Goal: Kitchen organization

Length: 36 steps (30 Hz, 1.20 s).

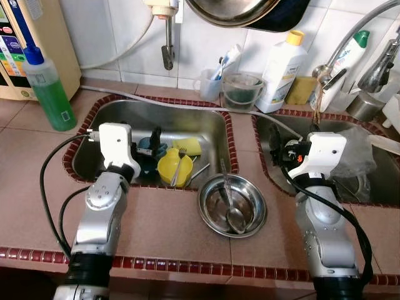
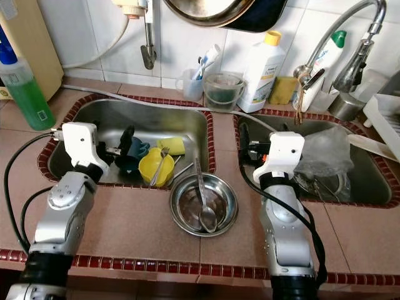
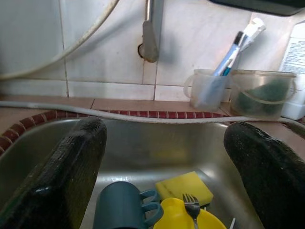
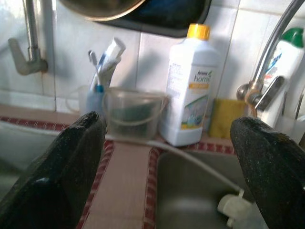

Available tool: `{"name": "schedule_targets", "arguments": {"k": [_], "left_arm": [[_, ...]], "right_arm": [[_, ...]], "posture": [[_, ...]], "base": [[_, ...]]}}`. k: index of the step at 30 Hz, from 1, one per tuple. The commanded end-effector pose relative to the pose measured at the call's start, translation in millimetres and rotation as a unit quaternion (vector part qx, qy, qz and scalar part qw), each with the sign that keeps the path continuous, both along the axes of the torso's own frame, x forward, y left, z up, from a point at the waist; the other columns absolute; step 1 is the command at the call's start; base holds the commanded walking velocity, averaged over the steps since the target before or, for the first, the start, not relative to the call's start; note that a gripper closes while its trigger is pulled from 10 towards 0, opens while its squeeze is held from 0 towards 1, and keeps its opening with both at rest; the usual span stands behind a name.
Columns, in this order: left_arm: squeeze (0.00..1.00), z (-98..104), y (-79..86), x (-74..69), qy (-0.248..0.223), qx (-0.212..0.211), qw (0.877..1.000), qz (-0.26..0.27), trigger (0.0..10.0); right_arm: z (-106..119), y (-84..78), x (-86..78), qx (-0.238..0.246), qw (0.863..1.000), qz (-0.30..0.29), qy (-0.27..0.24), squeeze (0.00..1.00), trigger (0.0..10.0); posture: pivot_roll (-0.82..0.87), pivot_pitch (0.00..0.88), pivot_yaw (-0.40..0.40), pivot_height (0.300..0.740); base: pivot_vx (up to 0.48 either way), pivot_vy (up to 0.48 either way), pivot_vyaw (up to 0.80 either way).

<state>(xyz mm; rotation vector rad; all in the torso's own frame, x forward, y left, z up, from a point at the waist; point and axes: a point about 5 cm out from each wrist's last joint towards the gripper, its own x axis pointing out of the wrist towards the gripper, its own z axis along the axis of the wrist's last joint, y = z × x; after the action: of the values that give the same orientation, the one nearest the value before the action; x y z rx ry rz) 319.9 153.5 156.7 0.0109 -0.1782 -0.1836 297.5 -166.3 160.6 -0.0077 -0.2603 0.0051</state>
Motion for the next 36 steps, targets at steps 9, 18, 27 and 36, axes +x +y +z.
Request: {"name": "schedule_targets", "arguments": {"k": [9,18,27,36], "left_arm": [[0.0,5.5,-9.0,-15.3,-0.014,-0.005,0.999,-0.028,10.0],[0.0,7.4,-9.8,-17.4,-0.01,-0.003,0.999,-0.042,10.0],[0.0,9.4,-6.1,-19.0,-0.002,-0.006,0.999,-0.047,10.0],[0.0,11.4,-6.7,-19.6,0.002,-0.011,0.998,-0.057,10.0]], "right_arm": [[-1.0,6.7,-14.8,-0.002,1.0,0.017,-0.016,0.0,10.0],[-1.3,5.6,-13.5,-0.013,1.0,0.018,-0.013,0.0,10.0],[-4.4,9.5,-12.6,-0.015,1.0,0.025,-0.008,0.0,10.0],[-6.0,10.7,-11.3,-0.018,0.999,0.031,-0.005,0.0,10.0]], "posture": [[0.03,0.0,-0.03,0.74],[0.03,0.0,-0.03,0.74],[0.04,0.0,-0.034,0.74],[0.05,0.0,-0.036,0.74]], "base": [[0.0,0.0,0.0],[0.0,0.0,0.0],[0.0,0.0,0.0],[-0.056,0.0,0.0]]}}
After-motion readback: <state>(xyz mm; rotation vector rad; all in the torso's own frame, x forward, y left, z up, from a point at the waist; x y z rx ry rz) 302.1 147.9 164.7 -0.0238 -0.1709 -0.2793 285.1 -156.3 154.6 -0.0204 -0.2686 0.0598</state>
